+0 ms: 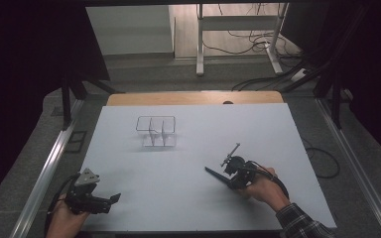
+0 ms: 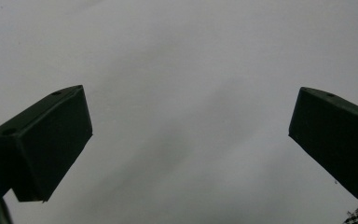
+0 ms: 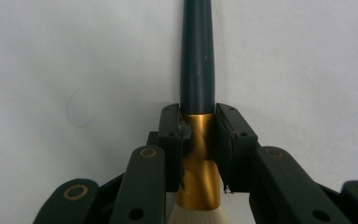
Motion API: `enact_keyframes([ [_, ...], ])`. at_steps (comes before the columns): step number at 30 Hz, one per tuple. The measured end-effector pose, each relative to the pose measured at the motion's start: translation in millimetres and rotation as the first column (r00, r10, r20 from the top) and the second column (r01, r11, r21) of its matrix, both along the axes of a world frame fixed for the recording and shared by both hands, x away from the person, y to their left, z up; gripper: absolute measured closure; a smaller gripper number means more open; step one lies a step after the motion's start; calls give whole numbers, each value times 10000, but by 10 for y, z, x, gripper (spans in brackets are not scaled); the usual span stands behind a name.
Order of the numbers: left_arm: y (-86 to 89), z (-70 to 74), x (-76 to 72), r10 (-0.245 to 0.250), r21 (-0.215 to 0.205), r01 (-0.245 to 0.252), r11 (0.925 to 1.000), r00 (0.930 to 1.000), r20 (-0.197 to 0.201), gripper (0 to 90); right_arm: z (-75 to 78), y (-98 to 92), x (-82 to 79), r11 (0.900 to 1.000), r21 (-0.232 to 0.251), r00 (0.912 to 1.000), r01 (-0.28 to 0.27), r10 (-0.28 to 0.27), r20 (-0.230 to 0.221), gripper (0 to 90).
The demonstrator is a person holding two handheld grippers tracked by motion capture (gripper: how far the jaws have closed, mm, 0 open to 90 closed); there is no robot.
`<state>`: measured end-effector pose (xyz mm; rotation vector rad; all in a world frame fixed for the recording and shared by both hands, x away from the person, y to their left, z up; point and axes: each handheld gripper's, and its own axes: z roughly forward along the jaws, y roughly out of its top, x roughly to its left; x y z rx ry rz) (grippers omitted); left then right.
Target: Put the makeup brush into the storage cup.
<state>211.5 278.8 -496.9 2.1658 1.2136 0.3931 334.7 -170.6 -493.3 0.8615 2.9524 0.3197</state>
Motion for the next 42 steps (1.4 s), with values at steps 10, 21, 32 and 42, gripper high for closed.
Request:
enact_keyframes([
  [10,12,-3,1,-83,9,83,10000,9995,317,1,60,-73,-32,9991,414,9997,-39,30,228,721],
  [21,31,-10,18,-235,-338,252,9991,9985,492,11,174,-119,-67,9950,993,9982,-46,-14,606,721],
  [32,9,5,36,-46,-655,72,9978,9992,397,9,290,-152,-106,9903,1370,9963,-247,131,849,721],
  [42,-87,40,95,-268,-465,279,9985,9993,243,3,353,-141,-135,9864,1579,9944,-447,288,1014,721],
])
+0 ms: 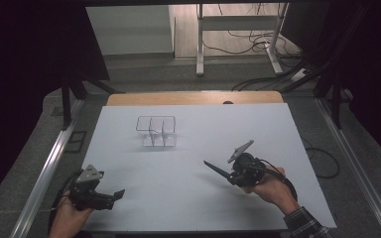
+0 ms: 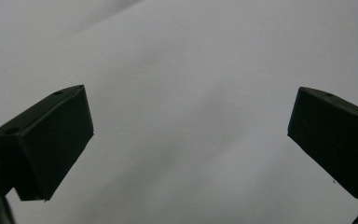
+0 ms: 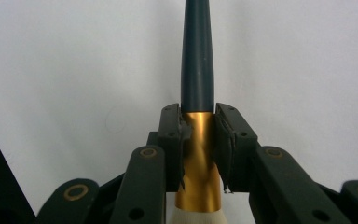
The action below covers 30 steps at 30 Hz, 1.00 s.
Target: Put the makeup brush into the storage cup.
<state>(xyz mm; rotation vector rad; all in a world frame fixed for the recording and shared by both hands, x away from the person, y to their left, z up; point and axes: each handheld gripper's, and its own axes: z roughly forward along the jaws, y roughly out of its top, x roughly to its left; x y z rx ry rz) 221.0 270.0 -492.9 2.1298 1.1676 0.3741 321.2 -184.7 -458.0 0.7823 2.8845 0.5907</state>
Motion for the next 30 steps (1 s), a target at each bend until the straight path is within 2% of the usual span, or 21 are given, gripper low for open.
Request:
enact_keyframes([
  [13,-169,37,104,-373,-166,371,9992,9992,-107,0,61,68,-38,9991,180,9991,-377,373,210,721],
  [17,-227,51,142,-592,-400,585,9975,9981,-159,0,81,95,-50,9985,217,9984,-504,498,279,721],
  [20,-262,68,172,-815,-702,799,9943,9964,-215,0,93,123,-63,9981,225,9979,-576,569,300,721],
  [22,-294,77,192,-977,-762,958,9925,9950,-209,0,96,141,-71,9977,230,9976,-633,626,304,720],
  [30,-453,105,250,-1653,-630,1634,9845,9859,-259,0,113,211,-88,9959,274,9958,-866,857,326,720],
])
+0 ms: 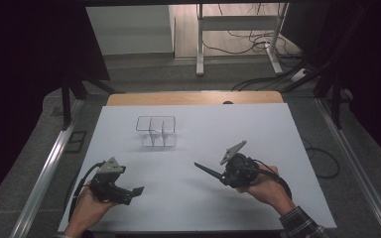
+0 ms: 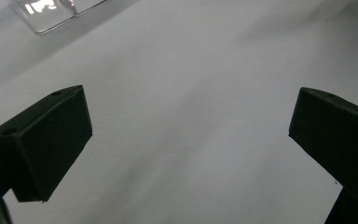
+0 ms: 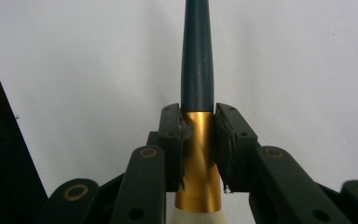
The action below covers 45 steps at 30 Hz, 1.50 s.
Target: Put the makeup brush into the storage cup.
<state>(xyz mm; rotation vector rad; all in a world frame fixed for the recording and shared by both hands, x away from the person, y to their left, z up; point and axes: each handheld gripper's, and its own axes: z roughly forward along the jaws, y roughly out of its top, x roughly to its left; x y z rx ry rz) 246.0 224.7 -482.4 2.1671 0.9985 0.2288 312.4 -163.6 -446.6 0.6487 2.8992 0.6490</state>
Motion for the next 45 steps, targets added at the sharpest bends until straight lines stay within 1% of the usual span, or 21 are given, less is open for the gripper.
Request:
enact_keyframes([
  [8,-207,25,90,-644,65,644,9979,9979,-4,0,2,66,-27,9997,-42,9997,-220,220,-49,721],
  [16,-422,53,197,-1293,206,1292,9914,9916,60,0,6,128,-51,9990,-8,9989,-456,455,-92,720],
  [20,-526,59,237,-1504,134,1502,9886,9886,95,0,11,147,-66,9985,37,9984,-548,548,-105,720],
  [22,-570,63,260,-1683,224,1680,9855,9857,93,0,7,156,-69,9983,10,9982,-586,586,-137,720],
  [26,-671,61,298,-1864,193,1863,9823,9824,75,0,5,178,-79,9977,9,9975,-684,684,-175,720],
  [27,-693,63,308,-1938,246,1936,9808,9810,74,0,6,184,-81,9974,12,9972,-727,727,-195,721],
  [30,-768,62,331,-2100,178,2099,9776,9777,57,0,4,201,-87,9969,17,9966,-790,791,-227,720],
  [31,-768,62,331,-2100,178,2099,9776,9777,57,0,4,201,-87,9969,17,9966,-790,791,-227,720],
  [32,-818,59,346,-2256,176,2255,9741,9742,42,0,5,212,-90,9965,29,9961,-840,840,-254,720],
  [33,-818,59,346,-2256,176,2255,9741,9742,42,0,5,212,-90,9965,29,9961,-840,840,-254,720],
  [35,-889,54,366,-2420,221,2419,9701,9703,47,0,8,229,-98,9958,45,9955,-911,911,-264,720],
  [36,-889,54,366,-2420,221,2419,9701,9703,47,0,8,229,-98,9958,45,9955,-911,911,-264,720],
  [39,-957,49,382,-2542,178,2541,9670,9671,82,0,12,245,-102,9950,37,9945,-999,999,-316,720],
  [40,-1001,46,391,-2617,231,2615,9649,9651,89,0,11,258,-107,9947,33,9943,-1028,1029,-290,720],
  [41,-1001,46,391,-2617,231,2615,9649,9651,89,0,11,258,-107,9947,33,9943,-1028,1029,-290,720],
  [42,-1044,37,400,-2732,264,2731,9616,9620,10,0,13,269,-110,9941,79,9936,-1080,1082,-323,720],
  [44,-1067,30,403,-2778,317,2777,9602,9606,5,1,15,283,-116,9940,84,9935,-1090,1093,-313,720],
  [45,-1109,17,410,-2877,398,2874,9570,9577,-1,3,17,289,-117,9936,82,9931,-1128,1131,-323,720],
])
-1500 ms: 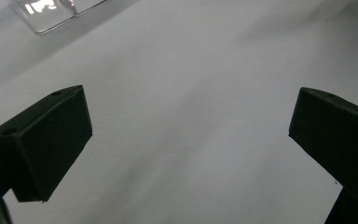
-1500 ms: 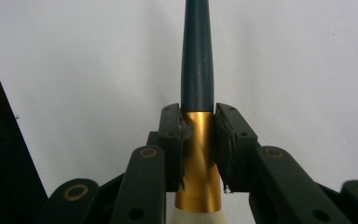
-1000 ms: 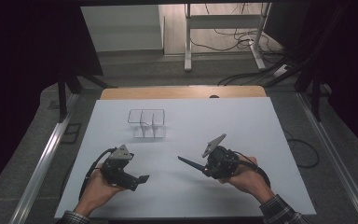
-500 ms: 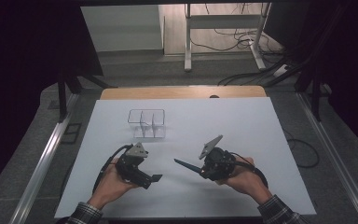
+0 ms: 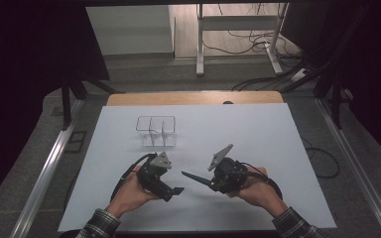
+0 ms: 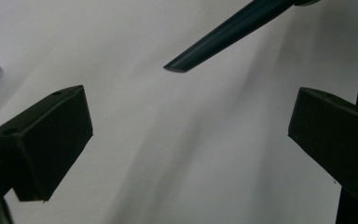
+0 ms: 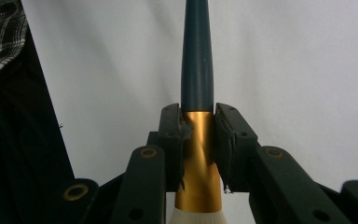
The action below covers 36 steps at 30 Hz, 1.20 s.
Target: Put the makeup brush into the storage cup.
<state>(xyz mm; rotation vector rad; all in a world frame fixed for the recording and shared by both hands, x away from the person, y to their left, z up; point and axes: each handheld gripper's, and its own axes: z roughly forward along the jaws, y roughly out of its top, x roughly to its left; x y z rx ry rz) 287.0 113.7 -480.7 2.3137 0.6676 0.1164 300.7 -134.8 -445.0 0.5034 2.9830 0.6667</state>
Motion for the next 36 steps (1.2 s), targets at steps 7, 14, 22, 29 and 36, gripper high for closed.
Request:
enact_keyframes([
  [7,-87,10,41,-629,516,618,9968,9978,192,29,5,46,-14,9998,-17,9998,-176,175,-66,720],
  [14,-180,-20,58,-942,677,930,9934,9954,158,86,-7,80,-26,9995,-36,9995,-305,305,-96,720],
  [22,-291,-19,47,-1402,839,1359,9872,9890,474,217,-8,115,-44,9989,-34,9988,-466,465,-171,720],
  [29,-369,-25,18,-1927,1248,1822,9753,9781,787,380,-6,133,-51,9983,42,9982,-583,584,-163,720],
  [36,-410,-37,-4,-2210,1575,2053,9659,9712,893,487,-3,141,-61,9984,6,9981,-564,564,-255,720],
])
